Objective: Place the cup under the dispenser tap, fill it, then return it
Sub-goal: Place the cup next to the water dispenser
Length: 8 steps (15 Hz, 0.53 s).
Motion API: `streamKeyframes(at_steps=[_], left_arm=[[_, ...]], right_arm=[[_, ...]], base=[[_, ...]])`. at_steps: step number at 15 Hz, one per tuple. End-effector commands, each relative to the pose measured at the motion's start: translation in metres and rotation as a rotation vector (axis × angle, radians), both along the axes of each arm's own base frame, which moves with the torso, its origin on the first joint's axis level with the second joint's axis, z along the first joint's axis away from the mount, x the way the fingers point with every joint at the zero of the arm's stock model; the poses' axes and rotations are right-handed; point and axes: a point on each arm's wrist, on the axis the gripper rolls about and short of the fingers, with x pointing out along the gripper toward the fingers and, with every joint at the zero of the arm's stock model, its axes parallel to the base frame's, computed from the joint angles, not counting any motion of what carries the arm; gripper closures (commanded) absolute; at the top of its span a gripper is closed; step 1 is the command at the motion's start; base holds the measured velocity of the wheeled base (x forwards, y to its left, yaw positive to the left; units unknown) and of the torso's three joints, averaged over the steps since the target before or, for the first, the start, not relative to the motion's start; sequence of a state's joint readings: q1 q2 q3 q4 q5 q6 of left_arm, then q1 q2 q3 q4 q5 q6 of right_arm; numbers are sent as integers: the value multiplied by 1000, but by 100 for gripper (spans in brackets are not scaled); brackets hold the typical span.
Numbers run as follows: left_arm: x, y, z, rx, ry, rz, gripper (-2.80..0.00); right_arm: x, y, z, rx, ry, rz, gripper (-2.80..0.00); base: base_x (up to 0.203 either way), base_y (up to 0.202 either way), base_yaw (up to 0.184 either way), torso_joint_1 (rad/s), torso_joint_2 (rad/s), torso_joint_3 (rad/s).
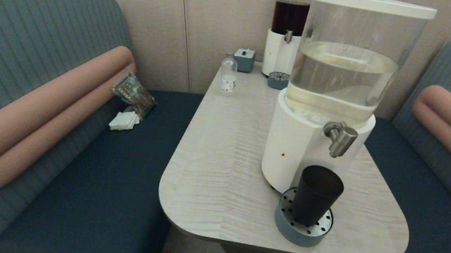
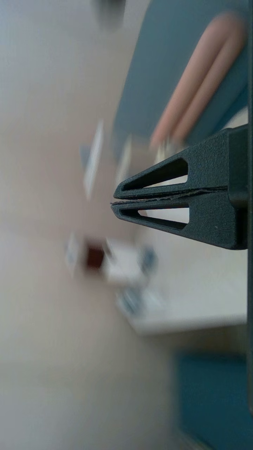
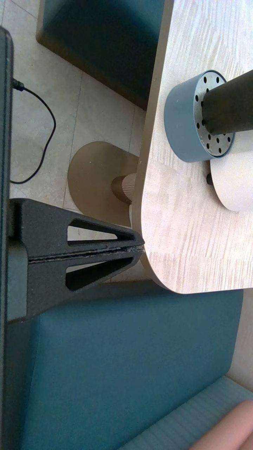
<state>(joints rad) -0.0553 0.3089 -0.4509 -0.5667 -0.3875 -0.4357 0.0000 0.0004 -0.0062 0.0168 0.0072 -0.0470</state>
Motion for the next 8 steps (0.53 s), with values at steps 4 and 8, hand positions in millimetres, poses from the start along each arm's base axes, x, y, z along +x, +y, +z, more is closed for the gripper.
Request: streamKeyframes(at_steps=[4, 8], left_arm=[[-19, -6, 6, 233, -72, -307, 0], [-35, -6, 24, 155, 32, -547, 0]], right_arm=[[0, 0, 0, -1, -2, 0, 0], [0, 0, 0, -1, -2, 0, 0]], base=[[0, 0, 0, 0, 0, 0], [0, 0, 0, 0, 0, 0]])
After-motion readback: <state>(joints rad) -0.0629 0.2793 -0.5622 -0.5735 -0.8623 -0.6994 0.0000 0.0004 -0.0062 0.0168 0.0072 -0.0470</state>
